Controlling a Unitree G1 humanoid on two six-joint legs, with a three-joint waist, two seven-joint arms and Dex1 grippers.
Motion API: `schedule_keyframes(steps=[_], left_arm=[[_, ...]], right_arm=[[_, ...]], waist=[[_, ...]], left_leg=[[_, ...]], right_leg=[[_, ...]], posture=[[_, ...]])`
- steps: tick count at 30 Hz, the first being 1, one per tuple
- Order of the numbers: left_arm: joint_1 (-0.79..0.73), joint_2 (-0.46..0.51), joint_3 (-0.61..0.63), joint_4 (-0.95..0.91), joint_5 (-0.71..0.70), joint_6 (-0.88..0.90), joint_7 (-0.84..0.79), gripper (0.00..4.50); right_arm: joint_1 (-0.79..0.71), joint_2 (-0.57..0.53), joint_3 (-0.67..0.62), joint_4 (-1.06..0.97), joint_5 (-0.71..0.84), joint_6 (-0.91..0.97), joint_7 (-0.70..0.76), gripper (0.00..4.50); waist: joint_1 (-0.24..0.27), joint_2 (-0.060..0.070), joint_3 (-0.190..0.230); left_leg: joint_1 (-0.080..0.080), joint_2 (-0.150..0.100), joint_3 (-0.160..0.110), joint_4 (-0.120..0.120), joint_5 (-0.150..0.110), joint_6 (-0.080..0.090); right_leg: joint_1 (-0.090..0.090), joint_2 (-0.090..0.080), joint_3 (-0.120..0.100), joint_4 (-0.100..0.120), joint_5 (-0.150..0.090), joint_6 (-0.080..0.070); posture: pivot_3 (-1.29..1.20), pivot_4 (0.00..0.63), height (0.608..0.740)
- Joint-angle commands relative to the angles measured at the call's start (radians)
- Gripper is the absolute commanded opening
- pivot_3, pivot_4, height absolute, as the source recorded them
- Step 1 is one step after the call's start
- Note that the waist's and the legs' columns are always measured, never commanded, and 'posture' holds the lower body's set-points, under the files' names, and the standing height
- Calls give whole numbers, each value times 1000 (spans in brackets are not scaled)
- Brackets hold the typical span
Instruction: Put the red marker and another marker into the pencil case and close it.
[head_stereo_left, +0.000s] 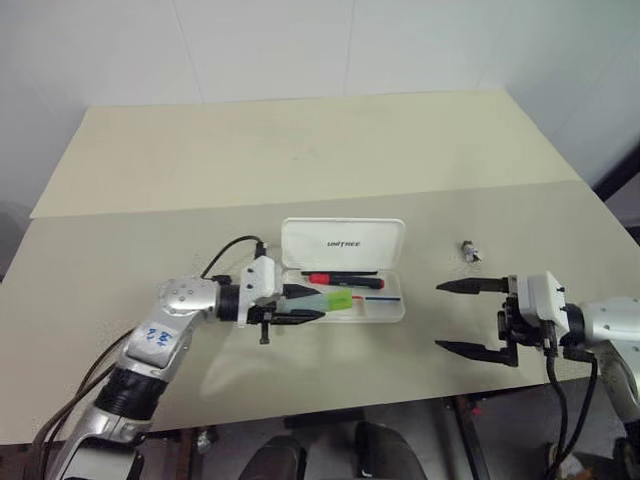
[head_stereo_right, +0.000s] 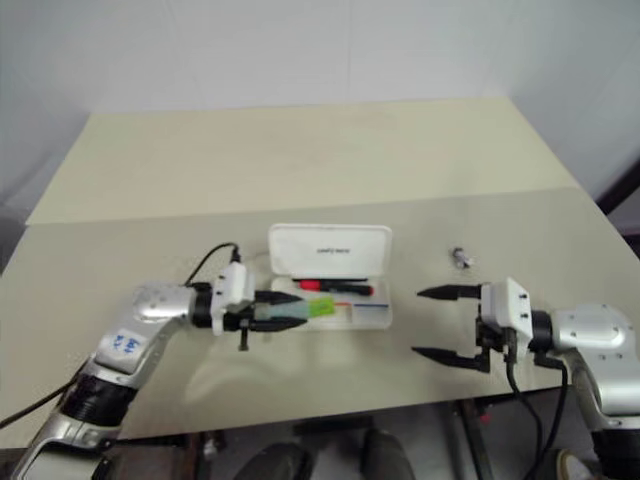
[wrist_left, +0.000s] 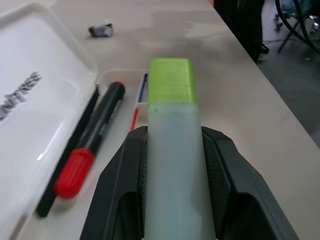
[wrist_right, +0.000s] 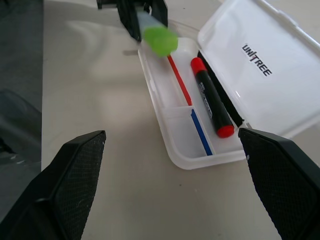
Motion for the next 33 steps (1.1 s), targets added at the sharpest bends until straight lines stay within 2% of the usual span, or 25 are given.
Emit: schedule_keyframes(steps=[1,17,18,20,26,33], left_arm=[[-43,-20,-16,48,28,-63,-26,1128],[-127,-97,-21,247,83,-155,-46,1128],[-127,-104,-18,248,86,-161,-39,1852],[-126,-115,-15,243,76,-157,-39,2384],[-113,-129,0,174,27,-113,-58,4463],[-86,-115,21,78,-14,-51,-63,4463]], right_arm=[[26,-18,-55,-68,27,15,-30,4500],[60,-9,-67,-133,27,34,-103,4500],[57,-7,-65,-133,26,34,-107,4500],[52,-5,-61,-133,25,32,-111,4500],[41,3,-47,-126,24,24,-114,4500],[25,21,-27,-107,13,19,-121,4500]], waist=[[6,0,0],[16,-1,0],[16,-1,0],[16,-1,0],[16,-1,-1],[15,-2,-1]], left_leg=[[0,0,0,0,0,0],[0,0,0,0,0,0],[0,0,0,1,0,0],[0,0,0,1,0,0],[0,0,0,1,0,0],[0,0,0,1,0,0]], right_leg=[[0,0,0,0,0,0],[0,0,0,0,1,1],[0,0,0,0,1,1],[0,0,0,0,1,1],[0,0,0,0,1,1],[0,0,0,0,1,1]], posture=[[0,150,740],[0,150,740],[0,150,740],[0,150,740],[0,150,740],[0,150,740]])
